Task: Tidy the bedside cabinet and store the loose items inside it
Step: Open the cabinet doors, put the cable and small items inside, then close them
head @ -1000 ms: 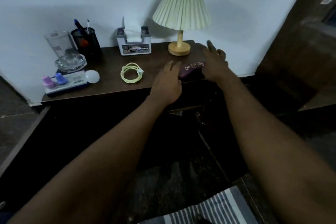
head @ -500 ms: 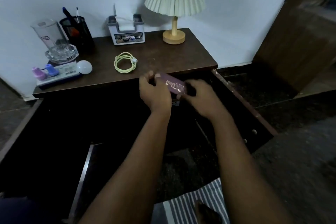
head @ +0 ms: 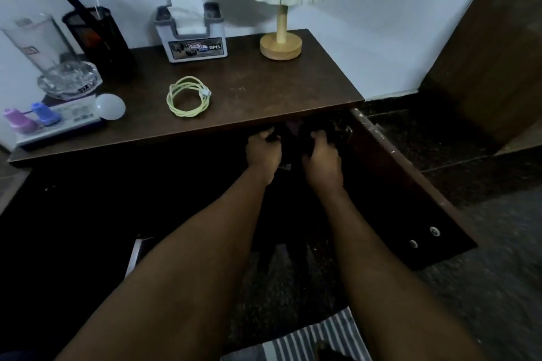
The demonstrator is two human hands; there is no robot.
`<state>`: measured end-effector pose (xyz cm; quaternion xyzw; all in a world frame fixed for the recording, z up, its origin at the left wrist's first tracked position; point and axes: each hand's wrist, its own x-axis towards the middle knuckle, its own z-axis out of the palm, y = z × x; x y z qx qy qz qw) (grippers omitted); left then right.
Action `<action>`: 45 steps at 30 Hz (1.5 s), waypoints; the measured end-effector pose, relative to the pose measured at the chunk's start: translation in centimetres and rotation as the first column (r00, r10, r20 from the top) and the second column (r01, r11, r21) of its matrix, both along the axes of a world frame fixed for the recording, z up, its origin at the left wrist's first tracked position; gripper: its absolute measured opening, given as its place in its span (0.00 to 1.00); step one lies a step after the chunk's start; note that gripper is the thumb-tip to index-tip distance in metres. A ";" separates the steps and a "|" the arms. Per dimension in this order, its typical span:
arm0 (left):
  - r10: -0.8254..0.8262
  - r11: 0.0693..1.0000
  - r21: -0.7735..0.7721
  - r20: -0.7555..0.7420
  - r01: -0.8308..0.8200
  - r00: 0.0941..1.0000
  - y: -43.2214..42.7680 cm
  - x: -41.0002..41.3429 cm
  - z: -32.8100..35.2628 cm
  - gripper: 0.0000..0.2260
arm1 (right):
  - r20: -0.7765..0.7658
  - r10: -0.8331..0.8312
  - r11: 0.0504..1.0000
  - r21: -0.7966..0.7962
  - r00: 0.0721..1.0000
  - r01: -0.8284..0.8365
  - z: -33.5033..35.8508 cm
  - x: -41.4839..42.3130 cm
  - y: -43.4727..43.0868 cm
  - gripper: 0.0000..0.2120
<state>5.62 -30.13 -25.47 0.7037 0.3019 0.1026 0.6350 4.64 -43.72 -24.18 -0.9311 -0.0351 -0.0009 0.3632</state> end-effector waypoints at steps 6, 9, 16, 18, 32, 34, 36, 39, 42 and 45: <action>-0.172 0.948 -0.279 -0.056 0.150 0.984 -1.6 3.9 -1.1 0.13 | 0.040 -0.146 0.989 0.028 0.988 0.145 -2.1 1.7 1.4 0.16; -0.108 0.959 -0.270 -0.052 0.090 0.993 -2.5 4.6 -1.6 0.14 | -0.009 -0.173 0.966 0.192 0.985 0.171 -2.8 1.7 1.1 0.18; -0.082 0.982 -0.175 -0.069 0.069 0.994 -3.3 3.6 -0.4 0.17 | 0.039 -0.102 0.981 0.169 0.994 0.094 -3.1 1.9 0.5 0.15; -0.129 0.991 0.025 -0.042 0.130 0.991 -3.7 1.7 0.6 0.15 | 0.046 -0.134 0.980 0.156 0.990 0.125 -3.1 1.8 0.2 0.16; 0.131 0.193 0.981 -0.040 0.014 0.991 6.9 -10.6 13.8 0.32 | 0.146 -0.111 0.854 0.521 0.983 0.019 4.4 -8.8 7.4 0.06; 0.119 0.261 0.943 -0.244 0.207 0.962 9.2 -11.5 13.7 0.27 | 0.061 0.000 0.848 0.529 0.998 -0.032 5.3 -9.5 8.6 0.06; 0.005 0.229 0.907 -0.364 0.353 0.931 11.0 -12.3 13.6 0.21 | -0.058 0.095 0.814 0.579 0.994 -0.044 5.5 -10.0 9.5 0.05; -0.202 0.227 0.912 -0.299 0.341 0.933 12.6 -13.7 13.8 0.16 | -0.236 0.201 0.680 0.733 0.951 0.038 4.8 -10.9 9.9 0.06; -0.429 0.067 0.953 -0.239 0.295 0.871 11.5 -15.5 12.8 0.13 | -0.359 0.326 0.416 0.885 0.875 0.208 4.9 -11.5 9.1 0.12; -0.567 -0.128 0.957 -0.286 0.261 0.772 9.2 -16.4 9.7 0.10 | -0.385 0.273 0.246 0.914 0.882 0.323 4.2 -11.3 7.9 0.16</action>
